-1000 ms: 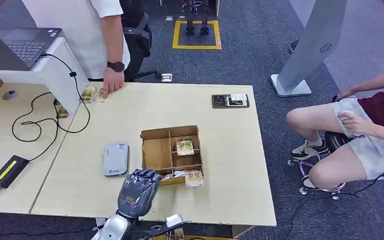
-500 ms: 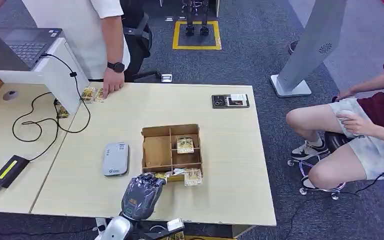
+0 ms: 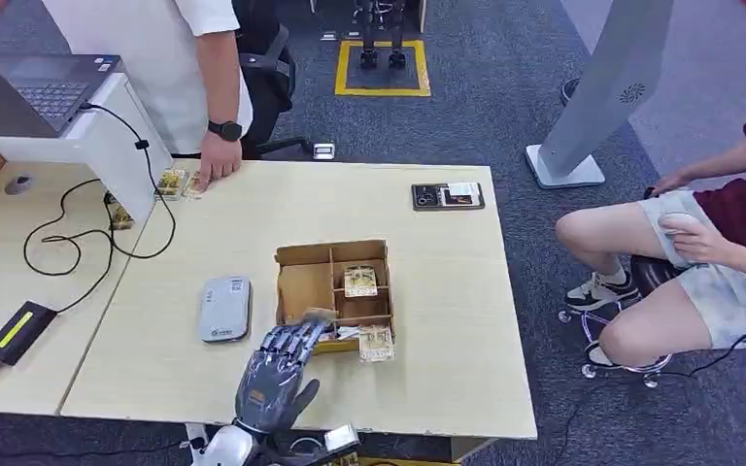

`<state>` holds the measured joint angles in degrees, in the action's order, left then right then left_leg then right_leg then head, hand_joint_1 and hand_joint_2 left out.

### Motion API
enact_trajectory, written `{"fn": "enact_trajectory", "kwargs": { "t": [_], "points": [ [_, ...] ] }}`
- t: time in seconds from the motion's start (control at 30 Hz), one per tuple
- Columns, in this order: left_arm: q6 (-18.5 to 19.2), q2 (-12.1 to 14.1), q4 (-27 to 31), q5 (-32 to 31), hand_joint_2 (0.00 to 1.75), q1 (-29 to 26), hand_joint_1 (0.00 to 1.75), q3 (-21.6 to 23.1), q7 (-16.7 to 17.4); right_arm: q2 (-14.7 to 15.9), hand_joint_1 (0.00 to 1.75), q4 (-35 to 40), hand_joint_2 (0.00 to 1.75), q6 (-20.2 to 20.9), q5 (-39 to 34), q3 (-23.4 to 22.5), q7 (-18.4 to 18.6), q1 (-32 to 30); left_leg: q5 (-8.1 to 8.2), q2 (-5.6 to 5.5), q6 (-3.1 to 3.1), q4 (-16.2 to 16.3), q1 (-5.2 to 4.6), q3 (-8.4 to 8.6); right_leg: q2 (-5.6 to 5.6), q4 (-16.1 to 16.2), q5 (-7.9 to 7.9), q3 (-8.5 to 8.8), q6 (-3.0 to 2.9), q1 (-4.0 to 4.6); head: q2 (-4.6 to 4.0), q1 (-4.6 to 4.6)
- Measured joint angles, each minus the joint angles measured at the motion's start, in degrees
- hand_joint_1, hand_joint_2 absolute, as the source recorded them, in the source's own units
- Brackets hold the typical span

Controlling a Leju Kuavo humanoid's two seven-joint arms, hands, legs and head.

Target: Pass the card to the sensor for recognition and then transmit it.

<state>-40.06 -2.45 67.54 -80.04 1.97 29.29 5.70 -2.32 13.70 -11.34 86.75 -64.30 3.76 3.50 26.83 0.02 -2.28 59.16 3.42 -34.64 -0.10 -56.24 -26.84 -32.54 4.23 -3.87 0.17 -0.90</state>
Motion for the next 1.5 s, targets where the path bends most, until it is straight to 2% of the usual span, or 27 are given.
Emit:
{"fn": "enact_trajectory", "kwargs": {
  "t": [0.1, 0.17, 0.27, 0.4, 0.5, 0.63, 0.77, 0.9, 0.97, 1.03, 1.07, 1.17, 1.27, 1.33, 1.43, 1.5],
  "points": [
    [0.0, -0.1, 0.9, 0.0, 1.75, -0.5, 0.00, -0.2, 0.0, 0.0, 0.00, 0.0, 1.75, 0.0, 0.0, 0.0, 0.0, -0.1, 0.00, 0.00, 0.00, 0.0, 0.00, 0.01, 0.00, 0.0, 0.00, 0.00, 0.00, 0.00, 0.00, 0.00],
    [0.0, -0.5, 1.7, 0.0, 1.75, -1.0, 0.00, -0.9, -1.3, 0.0, 0.00, 0.0, 1.75, 0.0, 0.0, 0.0, 0.0, -0.1, 0.00, 0.00, 0.00, 0.0, 0.00, 0.00, 0.00, 0.0, 0.00, -0.01, 0.00, 0.00, 0.00, 0.00],
    [0.0, -2.4, 4.4, 0.7, 1.75, -2.6, 0.00, -4.0, -6.6, 0.0, 0.00, 0.0, 1.75, -0.2, 0.0, 0.0, 0.0, -0.3, 0.00, 0.00, 0.00, 0.0, 0.00, -0.01, 0.00, 0.0, 0.00, 0.00, 0.00, 0.00, 0.00, -0.02],
    [0.0, -6.7, 8.9, 2.6, 1.75, -4.6, 0.00, -10.7, -16.9, 0.0, 0.00, 0.0, 1.75, -0.6, 0.0, 0.0, 0.0, -0.5, 0.01, 0.00, 0.00, 0.0, -0.01, -0.02, 0.00, 0.0, 0.00, -0.01, 0.00, 0.00, 0.00, 0.02],
    [0.0, -9.7, 11.1, 3.1, 1.75, -5.5, 0.00, -15.8, -21.2, -0.1, 0.00, 0.0, 1.75, -0.9, 0.0, 0.0, 0.0, -0.6, 0.01, 0.00, 0.00, 0.0, 0.00, -0.01, -0.01, 0.0, 0.00, -0.01, 0.00, 0.00, 0.00, 0.00],
    [0.0, -12.3, 12.5, 3.3, 1.75, -6.4, 0.00, -19.7, -23.7, -0.1, 0.00, 0.0, 1.75, -1.0, 0.0, 0.1, -0.1, -0.6, 0.01, 0.00, 0.00, 0.0, 0.00, 0.00, -0.01, 0.0, 0.00, -0.01, 0.00, 0.00, 0.00, 0.00],
    [0.0, -12.9, 13.1, 3.2, 1.75, -7.0, 0.00, -22.1, -25.5, -0.2, 0.00, 0.0, 1.75, -1.2, 0.0, 0.1, -0.2, -0.6, 0.01, 0.00, 0.00, 0.0, 0.00, 0.00, 0.00, 0.0, 0.00, -0.01, 0.00, 0.00, 0.00, -0.02],
    [0.0, -13.2, 13.4, 2.8, 1.75, -7.3, 0.00, -23.7, -25.7, -0.3, 0.00, 0.0, 1.75, -1.4, 0.0, 0.2, -0.4, -0.6, 0.01, 0.00, 0.00, 0.0, 0.00, 0.00, 0.00, 0.0, -0.01, -0.01, 0.00, 0.00, 0.00, 0.00],
    [0.0, -13.3, 13.4, 2.2, 1.75, -7.4, 0.00, -24.0, -24.6, -0.4, 0.00, 0.0, 1.75, -1.4, 0.0, 0.2, -0.5, -0.6, 0.02, 0.00, 0.00, 0.0, 0.00, -0.01, 0.00, 0.0, -0.01, -0.02, 0.00, 0.00, 0.00, 0.00],
    [0.0, -13.1, 13.3, 1.0, 1.75, -7.3, 0.00, -24.0, -21.2, -0.4, 0.00, 0.0, 1.75, -1.5, 0.0, 0.3, -0.6, -0.5, 0.02, 0.00, 0.00, 0.0, 0.00, 0.00, 0.00, 0.0, -0.01, -0.02, 0.00, 0.00, 0.00, 0.00],
    [0.0, -13.0, 13.3, 0.1, 1.75, -7.3, 0.00, -24.0, -18.9, -0.4, 0.00, 0.0, 1.75, -1.5, 0.1, 0.3, -0.7, -0.5, 0.02, 0.00, -0.02, 0.0, 0.00, 0.00, 0.01, 0.0, -0.01, -0.03, 0.00, 0.00, 0.00, 0.00],
    [0.0, -11.6, 11.7, -3.8, 1.75, -6.4, 0.00, -21.7, -8.5, -0.4, 0.00, 0.0, 1.75, -1.5, 0.1, 0.6, -0.6, -0.3, 0.02, 0.00, -0.02, 0.0, 0.00, 0.00, -0.01, 0.0, -0.01, -0.03, 0.00, 0.00, 0.00, 0.00],
    [0.0, -8.9, 9.5, -6.4, 1.75, -5.2, 0.00, -17.4, -1.7, -0.3, 0.00, 0.0, 1.75, -1.3, 0.1, 1.1, -0.3, 0.1, 0.02, 0.01, -0.02, 0.0, 0.00, 0.01, 0.01, 0.0, 0.00, -0.03, 0.00, 0.00, 0.00, 0.00],
    [0.0, -7.4, 7.9, -6.7, 1.75, -4.4, 0.00, -14.5, 0.4, -0.3, 0.00, 0.0, 1.75, -1.2, 0.1, 1.4, -0.3, 0.3, 0.02, 0.01, -0.02, 0.0, 0.00, 0.01, 0.01, 0.0, 0.00, -0.03, 0.00, 0.00, 0.00, 0.00],
    [0.0, -5.9, 6.5, -6.7, 1.75, -3.8, 0.00, -12.1, 0.4, -0.3, 0.00, 0.0, 1.75, -1.2, 0.1, 1.6, -0.3, 0.5, 0.02, 0.00, -0.02, 0.0, 0.00, 0.00, 0.01, 0.0, 0.00, -0.02, 0.00, 0.00, 0.00, 0.00],
    [0.0, -5.1, 5.3, -6.8, 1.75, -3.2, 0.00, -10.9, 1.5, -0.3, 0.00, 0.0, 1.75, -1.2, 0.1, 1.7, -0.3, 0.6, 0.02, 0.00, -0.02, 0.0, 0.00, 0.00, 0.01, 0.0, -0.01, -0.03, 0.00, 0.00, 0.00, 0.00]
  ]
}}
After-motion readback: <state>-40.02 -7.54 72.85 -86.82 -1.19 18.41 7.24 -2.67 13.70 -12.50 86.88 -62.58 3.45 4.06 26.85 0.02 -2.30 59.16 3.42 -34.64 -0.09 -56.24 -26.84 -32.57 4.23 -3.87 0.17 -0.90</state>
